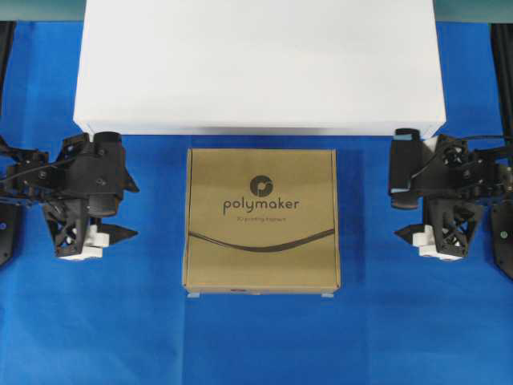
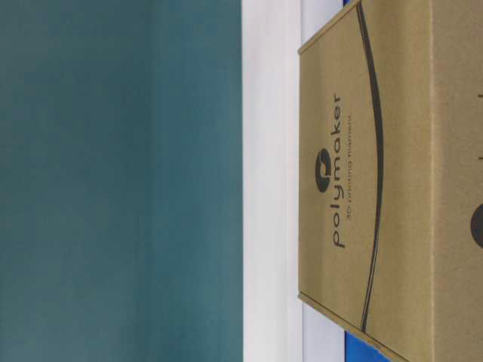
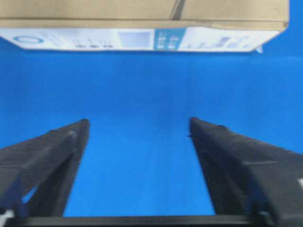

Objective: Place the cardboard box on the stand after clamping it between your arms.
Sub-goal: 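Press both grippers against the box sides to clamp it between them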

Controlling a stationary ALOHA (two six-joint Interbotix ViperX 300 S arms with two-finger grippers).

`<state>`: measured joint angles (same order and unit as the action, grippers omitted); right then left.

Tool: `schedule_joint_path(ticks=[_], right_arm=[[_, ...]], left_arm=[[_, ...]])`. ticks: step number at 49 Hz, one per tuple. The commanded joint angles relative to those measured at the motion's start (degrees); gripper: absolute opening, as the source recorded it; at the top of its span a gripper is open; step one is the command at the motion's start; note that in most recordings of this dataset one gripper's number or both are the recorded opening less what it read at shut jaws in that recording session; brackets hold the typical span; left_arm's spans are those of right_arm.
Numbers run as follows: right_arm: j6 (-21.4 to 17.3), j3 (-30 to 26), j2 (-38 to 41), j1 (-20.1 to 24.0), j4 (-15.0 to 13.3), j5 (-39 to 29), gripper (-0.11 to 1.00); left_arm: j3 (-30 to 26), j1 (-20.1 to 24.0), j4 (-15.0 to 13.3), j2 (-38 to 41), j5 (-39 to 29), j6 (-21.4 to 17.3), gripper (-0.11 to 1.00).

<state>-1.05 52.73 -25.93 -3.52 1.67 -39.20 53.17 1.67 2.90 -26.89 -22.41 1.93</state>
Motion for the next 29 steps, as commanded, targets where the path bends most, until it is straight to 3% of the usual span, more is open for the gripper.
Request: schedule_joint_path(ticks=[1, 29], right_arm=[[0.2, -1.4, 1.1, -0.1, -0.3, -0.2, 1.00], [0.1, -1.5, 12.6, -0.1, -0.1, 11.4, 1.00]], left_arm=[[-0.4, 0.1, 0.2, 0.9, 1.8, -0.5, 0.89], [-1.3, 0.4, 0.2, 14.0, 12.4, -1.1, 0.89]])
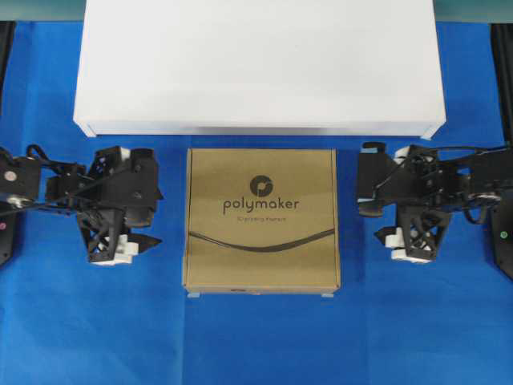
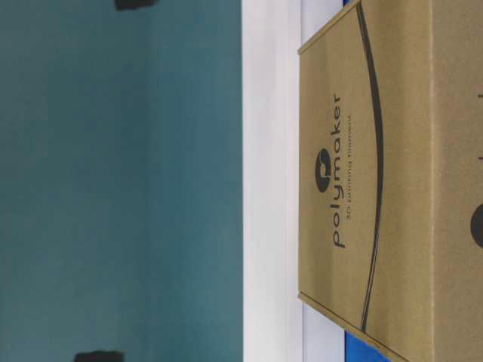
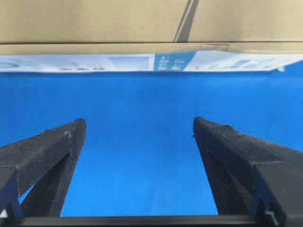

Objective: Place the cardboard box on the stand after clamping it between your arms.
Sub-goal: 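Press both grippers against the box sides to clamp it between them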

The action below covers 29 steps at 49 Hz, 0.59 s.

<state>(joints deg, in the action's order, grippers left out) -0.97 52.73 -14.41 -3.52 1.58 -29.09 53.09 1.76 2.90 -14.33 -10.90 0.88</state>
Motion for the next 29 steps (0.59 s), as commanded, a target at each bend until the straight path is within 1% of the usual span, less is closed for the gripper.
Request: schedule_joint_path(ticks=[1, 15, 29], right_arm=[[0.0, -1.8, 1.5, -0.1, 0.0, 1.8, 1.00], [0.2, -5.0, 8.8, -0.1, 0.0, 7.0, 1.00], [0.4, -8.7, 14.7, 0.2, 0.0, 10.6, 1.00]], left_arm=[[-1.4, 0.4, 0.2, 1.9, 1.0, -0.1, 0.89], [-4.5, 1.0, 0.2, 8.1, 1.6, -0.3, 0.89], [-8.6, 1.1, 0.2, 12.6, 1.2, -3.2, 0.89]])
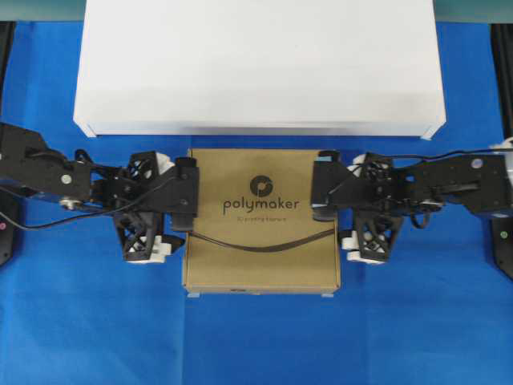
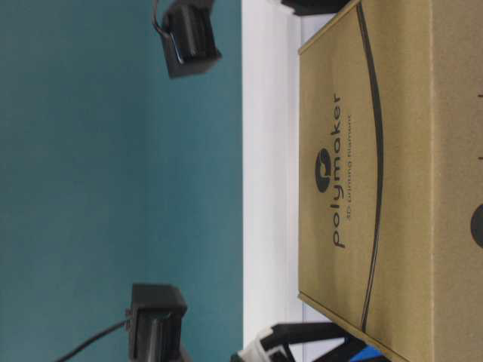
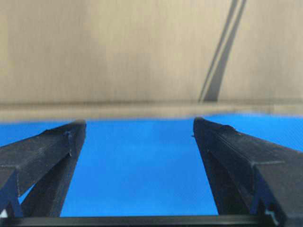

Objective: Place the cardboard box on the stand after clamping it between your arms.
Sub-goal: 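Press both grippers against the box sides to clamp it between them, then lift the clamped box and carry it forward onto the white stand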

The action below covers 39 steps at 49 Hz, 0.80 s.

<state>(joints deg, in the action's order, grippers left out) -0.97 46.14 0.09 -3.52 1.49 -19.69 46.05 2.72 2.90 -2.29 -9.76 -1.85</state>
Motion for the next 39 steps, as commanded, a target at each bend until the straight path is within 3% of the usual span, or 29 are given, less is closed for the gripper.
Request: schedule_joint_path(ticks=[1, 21, 32, 39], right_arm=[[0.4, -2.4, 0.4, 0.2, 0.1, 1.5, 1.00], [0.4, -4.0, 1.5, 0.1, 0.0, 2.4, 1.00], [0.4, -5.0, 1.1, -0.2, 0.0, 2.1, 1.00], [0.4, -7.6, -0.5, -0.2, 0.2, -2.2, 1.00]], left_arm=[[-1.8, 0.2, 0.2, 0.7, 0.1, -0.4, 0.89], [-4.0, 0.4, 0.2, 1.6, -0.9, 0.1, 0.88], [-8.0, 0.5, 0.2, 1.3, -5.9, -0.2, 0.88], [-11.5, 0.4, 0.2, 0.1, -10.5, 0.3, 0.88]])
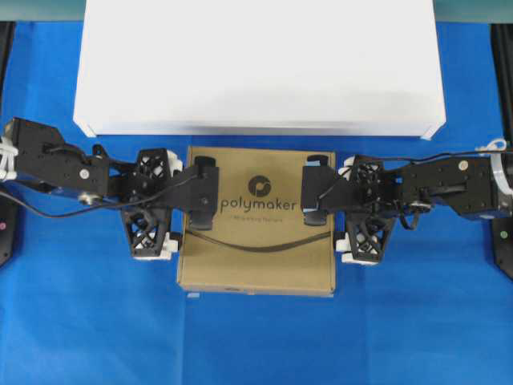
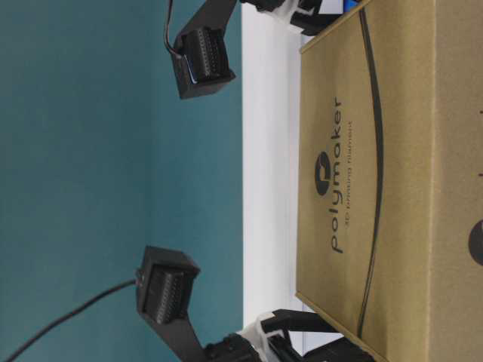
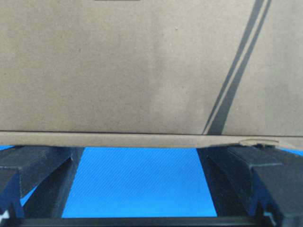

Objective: Place the cardboard box on the stand after clamping it between your arms.
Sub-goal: 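Lift the clamped box and carry it forward onto the white stand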

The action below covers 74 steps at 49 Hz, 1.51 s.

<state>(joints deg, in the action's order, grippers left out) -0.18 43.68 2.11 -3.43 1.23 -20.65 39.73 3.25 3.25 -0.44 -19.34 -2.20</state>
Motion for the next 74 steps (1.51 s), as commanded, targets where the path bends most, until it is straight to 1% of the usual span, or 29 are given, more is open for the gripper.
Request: schedule_joint_path(ticks=[1, 12, 18, 28, 34, 38, 48, 55, 61, 67, 70, 74], right_arm=[[-0.4, -5.6, -2.9, -0.3, 0.4, -2.2, 1.00], [-0.4, -12.2, -8.3, -0.3, 0.4, -16.5, 1.00], [-0.4, -15.2, -11.5, -0.3, 0.5, -22.0, 1.00], [-0.4, -20.6, -15.0, -0.2, 0.4, -28.1, 1.00], [-0.4, -23.0, -15.2, 0.5, 0.4, -30.4, 1.00], [-0.4, -23.8, -15.1, 0.6, 0.4, -30.8, 1.00], [-0.4, -23.6, -15.0, 0.6, 0.2, -30.8, 1.00], [0.1, -23.5, -14.9, 0.0, 0.2, -30.8, 1.00], [2.7, -23.4, -14.6, -1.5, 0.1, -30.1, 1.00], [6.6, -23.3, -13.5, -3.8, 0.2, -29.4, 1.00], [7.7, -23.4, -13.0, -4.7, 0.2, -29.4, 1.00], [8.9, -23.4, -12.5, -6.1, 0.2, -29.3, 1.00]], left_arm=[[-5.8, -0.1, -0.2, -2.0, -1.7, 0.6, 0.88], [-12.2, -0.1, -0.2, -6.1, -11.1, 0.6, 0.88], [-16.7, -0.3, -0.2, -8.3, -16.7, 0.7, 0.88], [-23.0, -0.4, -0.2, -10.5, -26.6, 0.6, 0.88], [-25.5, -0.6, -0.2, -10.7, -30.2, 0.7, 0.88], [-25.6, -0.6, -0.2, -10.8, -30.6, 0.7, 0.88], [-25.5, -0.4, -0.2, -10.8, -30.5, 0.6, 0.88], [-25.5, 1.0, -0.2, -10.5, -30.1, 0.6, 0.88], [-25.6, 2.6, -0.2, -10.2, -28.0, -0.1, 0.88], [-25.6, 4.0, -0.2, -9.8, -26.5, -0.4, 0.88], [-25.6, 4.7, -0.2, -9.5, -26.3, -0.6, 0.88], [-25.5, 5.9, -0.2, -9.4, -25.0, -1.8, 0.88]])
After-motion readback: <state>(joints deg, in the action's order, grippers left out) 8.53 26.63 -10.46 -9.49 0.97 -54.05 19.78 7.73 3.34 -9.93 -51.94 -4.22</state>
